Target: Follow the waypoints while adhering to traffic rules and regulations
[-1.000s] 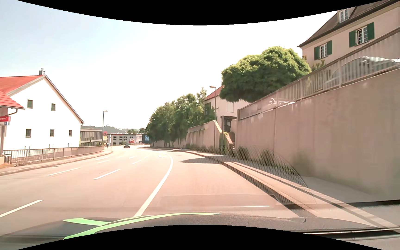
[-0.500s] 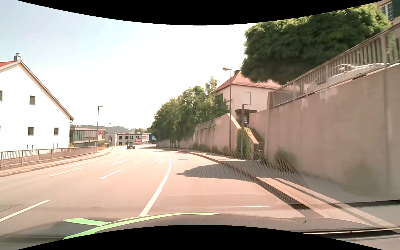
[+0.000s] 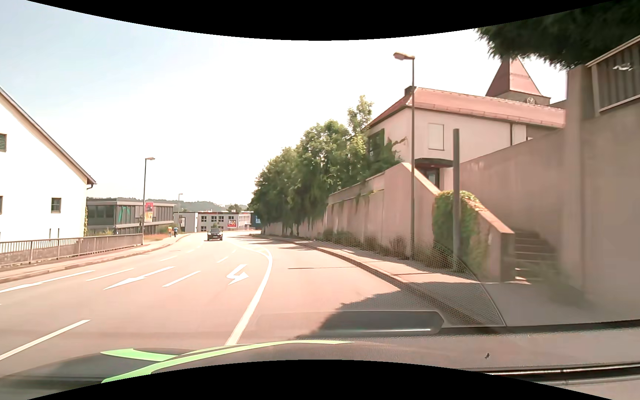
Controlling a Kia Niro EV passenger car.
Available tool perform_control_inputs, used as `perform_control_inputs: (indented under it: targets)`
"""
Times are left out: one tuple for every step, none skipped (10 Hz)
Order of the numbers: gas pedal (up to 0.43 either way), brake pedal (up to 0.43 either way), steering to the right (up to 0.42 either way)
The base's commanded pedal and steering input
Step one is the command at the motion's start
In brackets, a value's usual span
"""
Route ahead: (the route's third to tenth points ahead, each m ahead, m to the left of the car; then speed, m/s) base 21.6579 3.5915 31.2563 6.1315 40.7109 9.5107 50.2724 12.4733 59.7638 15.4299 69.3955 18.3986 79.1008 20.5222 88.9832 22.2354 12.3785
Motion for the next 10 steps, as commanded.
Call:
perform_control_inputs:
  targets:
    - [0.059, 0.000, -0.035]
    - [0.059, 0.000, -0.035]
    - [0.059, 0.000, -0.035]
    - [0.059, 0.000, -0.035]
    - [0.059, 0.000, -0.035]
    - [0.059, 0.000, -0.035]
    - [0.059, 0.000, -0.035]
    - [0.059, 0.000, -0.036]
    - [0.059, 0.000, -0.037]
    - [0.047, 0.000, -0.037]
